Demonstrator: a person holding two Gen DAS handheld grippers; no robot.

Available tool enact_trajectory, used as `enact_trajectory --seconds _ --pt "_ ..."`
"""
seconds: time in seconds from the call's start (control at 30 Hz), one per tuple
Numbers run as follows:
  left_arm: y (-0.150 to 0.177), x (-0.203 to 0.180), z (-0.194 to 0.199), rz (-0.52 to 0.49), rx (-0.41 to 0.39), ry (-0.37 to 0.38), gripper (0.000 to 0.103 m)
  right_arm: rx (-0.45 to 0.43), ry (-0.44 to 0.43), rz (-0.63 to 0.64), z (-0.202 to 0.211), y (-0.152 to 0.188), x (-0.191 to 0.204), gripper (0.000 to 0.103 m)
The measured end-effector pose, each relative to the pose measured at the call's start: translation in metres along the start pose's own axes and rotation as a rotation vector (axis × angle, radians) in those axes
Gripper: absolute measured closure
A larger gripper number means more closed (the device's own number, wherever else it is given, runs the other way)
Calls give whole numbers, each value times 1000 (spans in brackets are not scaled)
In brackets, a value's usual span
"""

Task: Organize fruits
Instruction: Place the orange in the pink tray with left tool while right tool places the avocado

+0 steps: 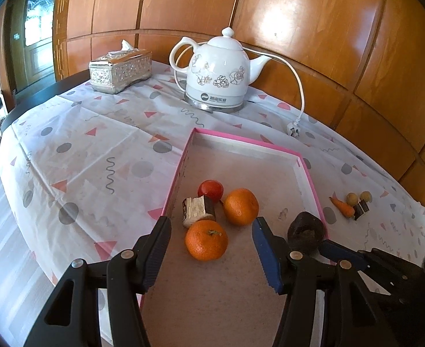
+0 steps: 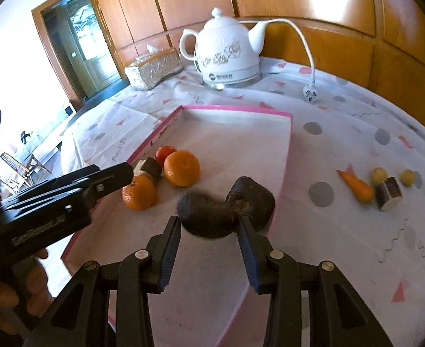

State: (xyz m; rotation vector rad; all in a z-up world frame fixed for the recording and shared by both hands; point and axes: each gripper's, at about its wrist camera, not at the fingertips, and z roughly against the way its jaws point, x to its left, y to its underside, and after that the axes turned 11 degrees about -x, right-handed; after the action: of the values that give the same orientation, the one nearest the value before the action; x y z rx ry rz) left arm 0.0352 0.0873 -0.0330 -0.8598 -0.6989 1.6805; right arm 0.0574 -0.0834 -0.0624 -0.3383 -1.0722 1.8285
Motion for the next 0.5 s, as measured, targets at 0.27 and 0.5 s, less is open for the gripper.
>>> enact_trajectory --seconds 0.27,0.5 --pt "2 -10 1 -19 4 25 44 -25 24 -49 14 5 -15 52" --pt "4 -32 4 -64 10 79 44 -86 90 -126 45 11 -49 52"
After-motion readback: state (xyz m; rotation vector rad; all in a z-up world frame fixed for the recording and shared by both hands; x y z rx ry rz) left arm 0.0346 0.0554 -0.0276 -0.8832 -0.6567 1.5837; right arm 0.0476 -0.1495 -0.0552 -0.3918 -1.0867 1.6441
